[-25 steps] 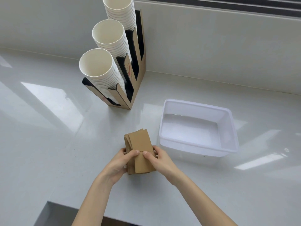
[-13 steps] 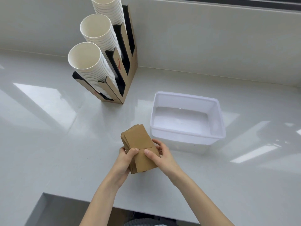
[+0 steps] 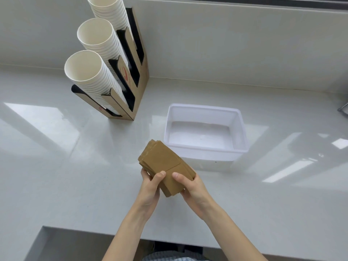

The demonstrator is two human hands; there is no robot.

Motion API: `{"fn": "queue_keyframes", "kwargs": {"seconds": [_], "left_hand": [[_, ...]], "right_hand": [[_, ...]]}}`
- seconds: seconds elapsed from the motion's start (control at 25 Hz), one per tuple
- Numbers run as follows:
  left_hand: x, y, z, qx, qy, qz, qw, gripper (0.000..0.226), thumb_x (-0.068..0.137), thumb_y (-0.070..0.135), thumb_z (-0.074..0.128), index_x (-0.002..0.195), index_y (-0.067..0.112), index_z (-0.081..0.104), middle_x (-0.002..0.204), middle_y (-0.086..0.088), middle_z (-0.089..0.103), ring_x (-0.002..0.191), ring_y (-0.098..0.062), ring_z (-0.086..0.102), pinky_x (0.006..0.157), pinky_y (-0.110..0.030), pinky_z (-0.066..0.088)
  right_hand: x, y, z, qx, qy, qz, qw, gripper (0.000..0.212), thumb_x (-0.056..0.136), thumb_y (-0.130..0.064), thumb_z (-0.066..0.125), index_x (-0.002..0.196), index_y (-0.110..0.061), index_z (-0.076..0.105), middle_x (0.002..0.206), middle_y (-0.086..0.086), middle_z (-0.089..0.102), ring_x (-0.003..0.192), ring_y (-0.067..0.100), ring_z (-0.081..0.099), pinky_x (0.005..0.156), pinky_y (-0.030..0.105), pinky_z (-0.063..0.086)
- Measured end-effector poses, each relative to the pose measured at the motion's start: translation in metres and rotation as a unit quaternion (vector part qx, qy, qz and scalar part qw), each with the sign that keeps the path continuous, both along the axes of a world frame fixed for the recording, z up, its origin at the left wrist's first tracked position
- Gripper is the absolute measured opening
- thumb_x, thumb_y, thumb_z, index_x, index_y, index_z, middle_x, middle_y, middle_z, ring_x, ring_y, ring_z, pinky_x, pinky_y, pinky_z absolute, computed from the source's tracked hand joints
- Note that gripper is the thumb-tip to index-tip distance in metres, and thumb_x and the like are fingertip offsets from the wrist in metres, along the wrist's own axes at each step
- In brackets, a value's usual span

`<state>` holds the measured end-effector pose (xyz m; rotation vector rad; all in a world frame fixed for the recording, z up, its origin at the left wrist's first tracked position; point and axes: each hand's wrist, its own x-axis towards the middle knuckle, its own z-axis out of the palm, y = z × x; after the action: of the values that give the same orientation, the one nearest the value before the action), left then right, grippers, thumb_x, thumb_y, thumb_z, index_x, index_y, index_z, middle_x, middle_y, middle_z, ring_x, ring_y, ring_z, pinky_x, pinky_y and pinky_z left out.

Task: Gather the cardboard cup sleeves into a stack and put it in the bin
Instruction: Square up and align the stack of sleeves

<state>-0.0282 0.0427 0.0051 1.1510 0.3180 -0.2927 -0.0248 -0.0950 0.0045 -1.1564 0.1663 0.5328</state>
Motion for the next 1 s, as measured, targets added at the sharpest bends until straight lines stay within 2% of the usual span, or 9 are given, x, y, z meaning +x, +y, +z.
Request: {"fn": "queue_keyframes", "kwargs": {"seconds": [0.12, 0.2, 0.32, 0.4, 0.48, 0.64, 0.76, 0.88, 1.0], "left_hand": [[0.001, 0.003, 0.003, 0.006, -0.017, -0.051, 0.999, 0.082, 0.052, 0.037, 0.071, 0.126, 0.019, 0.039, 0.116, -0.004, 0.060, 0.103, -0.013, 0.060, 0.082, -0.023, 0.050], [0.006, 0.006, 0.006, 0.013, -0.028, -0.070, 0.997, 0.091, 0.049, 0.047, 0.078, 0.127, 0.018, 0.043, 0.122, -0.005, 0.060, 0.108, -0.015, 0.059, 0.089, -0.027, 0.046], [0.017, 0.013, 0.007, 0.044, -0.013, -0.065, 0.997, 0.106, 0.042, 0.052, 0.079, 0.132, 0.021, 0.032, 0.120, -0.005, 0.060, 0.108, -0.015, 0.057, 0.090, -0.029, 0.043], [0.024, 0.017, 0.008, 0.096, -0.027, -0.117, 0.988, 0.098, 0.050, 0.046, 0.073, 0.135, 0.026, 0.028, 0.117, 0.000, 0.062, 0.107, -0.014, 0.058, 0.091, -0.029, 0.043], [0.029, 0.019, 0.008, 0.160, -0.044, -0.188, 0.968, 0.088, 0.053, 0.045, 0.070, 0.132, 0.028, 0.032, 0.119, 0.002, 0.061, 0.110, -0.012, 0.057, 0.092, -0.027, 0.043], [0.036, 0.014, -0.001, 0.263, -0.076, -0.264, 0.925, 0.070, 0.052, 0.041, 0.070, 0.112, 0.041, 0.034, 0.121, 0.008, 0.053, 0.118, -0.007, 0.047, 0.102, -0.029, 0.036], [0.031, 0.006, -0.016, 0.339, -0.107, -0.273, 0.894, 0.067, 0.050, 0.042, 0.067, 0.106, 0.043, 0.032, 0.122, 0.007, 0.048, 0.120, -0.009, 0.040, 0.107, -0.032, 0.031], [0.025, -0.001, -0.027, 0.414, -0.098, -0.295, 0.856, 0.094, 0.046, 0.050, 0.061, 0.130, 0.032, 0.023, 0.132, 0.004, 0.040, 0.127, -0.016, 0.030, 0.110, -0.034, 0.027], [0.024, -0.006, -0.032, 0.439, -0.079, -0.309, 0.840, 0.118, 0.042, 0.053, 0.059, 0.142, 0.029, 0.000, 0.141, -0.003, 0.031, 0.132, -0.022, 0.024, 0.111, -0.033, 0.024]], "right_hand": [[0.001, -0.012, -0.002, -0.018, -0.004, -0.003, 1.000, 0.067, 0.061, -0.028, 0.074, 0.122, -0.011, 0.053, 0.108, 0.006, 0.068, 0.096, 0.015, 0.065, 0.073, 0.020, 0.053], [0.003, -0.023, -0.002, -0.040, -0.005, -0.005, 0.999, 0.074, 0.058, -0.029, 0.076, 0.125, -0.012, 0.049, 0.115, 0.008, 0.066, 0.102, 0.017, 0.064, 0.081, 0.024, 0.052], [0.005, -0.040, -0.001, -0.084, -0.007, -0.004, 0.996, 0.081, 0.054, -0.029, 0.079, 0.127, -0.016, 0.046, 0.125, 0.009, 0.061, 0.113, 0.021, 0.060, 0.088, 0.028, 0.047], [0.006, -0.052, 0.005, -0.120, -0.013, -0.002, 0.993, 0.082, 0.055, -0.026, 0.079, 0.128, -0.020, 0.043, 0.121, 0.004, 0.062, 0.110, 0.017, 0.060, 0.087, 0.024, 0.047], [0.007, -0.063, 0.011, -0.185, -0.043, 0.008, 0.982, 0.075, 0.062, -0.020, 0.076, 0.128, -0.027, 0.041, 0.114, -0.004, 0.061, 0.101, 0.010, 0.062, 0.080, 0.017, 0.051], [0.008, -0.078, 0.015, -0.297, -0.124, 0.038, 0.946, 0.070, 0.076, -0.005, 0.068, 0.126, -0.038, 0.033, 0.109, -0.023, 0.047, 0.095, -0.006, 0.058, 0.074, 0.002, 0.045], [0.004, -0.082, 0.001, -0.373, -0.165, 0.064, 0.911, 0.079, 0.073, -0.010, 0.069, 0.129, -0.043, 0.024, 0.119, -0.010, 0.053, 0.107, 0.004, 0.054, 0.082, -0.002, 0.037], [-0.004, -0.084, -0.014, -0.381, -0.136, 0.073, 0.912, 0.095, 0.070, -0.016, 0.071, 0.141, -0.038, 0.011, 0.134, -0.002, 0.047, 0.118, 0.011, 0.049, 0.094, 0.007, 0.037], [-0.008, -0.080, -0.020, -0.368, -0.112, 0.066, 0.920, 0.107, 0.072, -0.007, 0.071, 0.143, -0.031, -0.005, 0.130, -0.008, 0.039, 0.116, 0.010, 0.049, 0.086, -0.002, 0.036]]}}
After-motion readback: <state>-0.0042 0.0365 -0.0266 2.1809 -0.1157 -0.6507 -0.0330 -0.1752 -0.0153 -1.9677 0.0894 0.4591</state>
